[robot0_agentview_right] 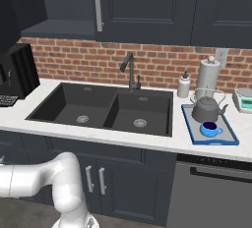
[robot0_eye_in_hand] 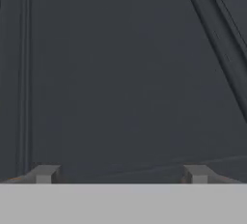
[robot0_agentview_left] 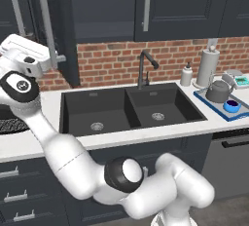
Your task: Pick the kettle from the counter and place it on the tray. Then pick the mug from the cabinet and place it on the tray. Then close the cabinet doors.
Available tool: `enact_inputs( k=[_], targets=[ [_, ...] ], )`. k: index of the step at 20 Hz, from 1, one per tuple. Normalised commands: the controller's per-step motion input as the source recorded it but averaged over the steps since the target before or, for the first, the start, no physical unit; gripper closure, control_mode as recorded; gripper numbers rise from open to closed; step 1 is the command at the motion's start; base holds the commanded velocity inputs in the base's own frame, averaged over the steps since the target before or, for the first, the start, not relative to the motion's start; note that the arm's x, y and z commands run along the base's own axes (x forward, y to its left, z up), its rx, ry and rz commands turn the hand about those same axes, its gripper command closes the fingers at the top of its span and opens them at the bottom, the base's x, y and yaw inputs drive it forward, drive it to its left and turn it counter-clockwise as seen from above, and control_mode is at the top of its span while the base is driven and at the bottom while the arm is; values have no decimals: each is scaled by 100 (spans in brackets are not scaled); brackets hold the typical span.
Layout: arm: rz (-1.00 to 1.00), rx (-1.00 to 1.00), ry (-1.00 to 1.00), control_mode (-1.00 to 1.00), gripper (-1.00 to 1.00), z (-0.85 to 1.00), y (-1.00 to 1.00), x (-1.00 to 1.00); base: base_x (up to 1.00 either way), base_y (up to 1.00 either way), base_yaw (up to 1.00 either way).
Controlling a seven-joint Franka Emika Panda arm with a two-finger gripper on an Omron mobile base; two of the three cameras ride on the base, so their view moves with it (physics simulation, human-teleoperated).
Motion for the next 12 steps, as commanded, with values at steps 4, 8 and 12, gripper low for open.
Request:
enact_inputs(
  k=[4, 8, 12],
  targets=[
    [-9, 1, 0, -100, -100, 36, -100, 0, 0, 0, 0],
    [-5, 3, 0, -100, -100, 29, -100, 0, 0, 0, 0],
    [-1, 4, 0, -100, -100, 25, -100, 5, 0, 0, 0]
  ],
)
